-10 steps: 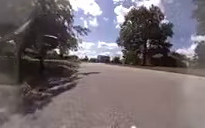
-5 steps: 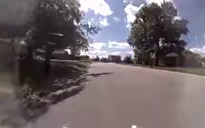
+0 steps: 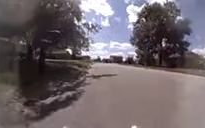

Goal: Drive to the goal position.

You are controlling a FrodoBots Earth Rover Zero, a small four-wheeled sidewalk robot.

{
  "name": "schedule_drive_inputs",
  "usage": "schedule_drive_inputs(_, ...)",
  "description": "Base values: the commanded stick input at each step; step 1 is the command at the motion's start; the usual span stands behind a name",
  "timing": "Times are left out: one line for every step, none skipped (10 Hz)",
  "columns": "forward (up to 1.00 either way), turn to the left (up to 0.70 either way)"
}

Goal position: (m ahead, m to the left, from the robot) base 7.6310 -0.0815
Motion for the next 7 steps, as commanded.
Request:
schedule_drive_inputs(0.85, 0.0)
schedule_drive_inputs(0.85, 0.0)
schedule_drive_inputs(0.72, 0.0)
schedule_drive_inputs(0.22, 0.0)
schedule_drive_inputs(0.0, 0.0)
schedule_drive_inputs(0.0, 0.0)
schedule_drive_inputs(0.0, 0.0)
